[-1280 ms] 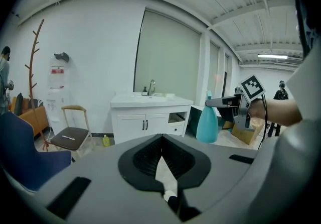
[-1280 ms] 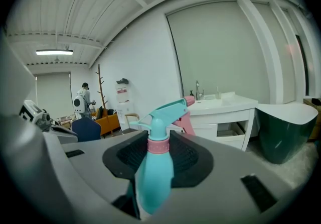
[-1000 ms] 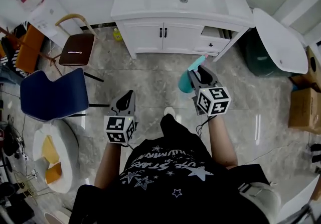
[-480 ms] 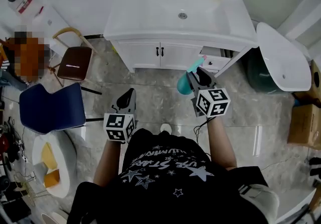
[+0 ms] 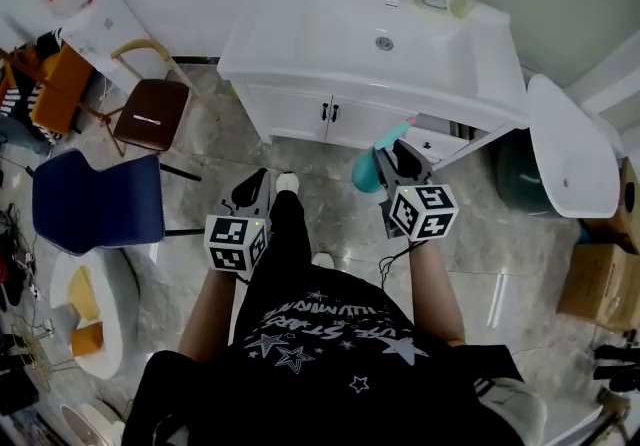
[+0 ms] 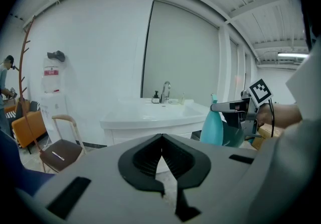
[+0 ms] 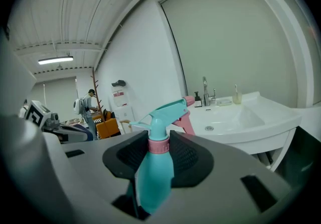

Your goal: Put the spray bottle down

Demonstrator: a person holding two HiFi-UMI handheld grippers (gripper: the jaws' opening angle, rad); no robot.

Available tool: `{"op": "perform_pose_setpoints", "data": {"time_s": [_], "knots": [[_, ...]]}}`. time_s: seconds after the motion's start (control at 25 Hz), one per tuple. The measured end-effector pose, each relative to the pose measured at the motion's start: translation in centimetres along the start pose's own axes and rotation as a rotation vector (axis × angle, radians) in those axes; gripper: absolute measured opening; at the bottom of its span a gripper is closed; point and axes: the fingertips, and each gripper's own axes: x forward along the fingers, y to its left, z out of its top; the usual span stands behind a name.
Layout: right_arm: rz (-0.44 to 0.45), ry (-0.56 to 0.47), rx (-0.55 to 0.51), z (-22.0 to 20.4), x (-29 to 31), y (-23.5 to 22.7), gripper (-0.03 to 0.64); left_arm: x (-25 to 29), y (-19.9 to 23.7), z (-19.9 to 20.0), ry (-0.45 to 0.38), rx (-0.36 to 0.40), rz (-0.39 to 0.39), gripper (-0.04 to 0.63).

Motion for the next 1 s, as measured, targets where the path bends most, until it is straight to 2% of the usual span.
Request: {"op": "perform_pose_setpoints", "data": {"time_s": [0.32,0.8,1.0], "knots": [[0.019,0.008,-0.017,2.9,8.4,-0.4,0.144,6.5,4.9,3.7,-0.028,0.000,-0.015,0.015],[0.136,-0.024,-0.094,11.0,26.7,3.2,0.144,15.4,18.4,10.0,-0.071,-0.015,0.039,0.017],[0.179,-0.015,-0.113,12.2,33.3,4.8,0.144,18.0,22.7,11.2,-0.069,-0.019,0.060,0.015]]}}
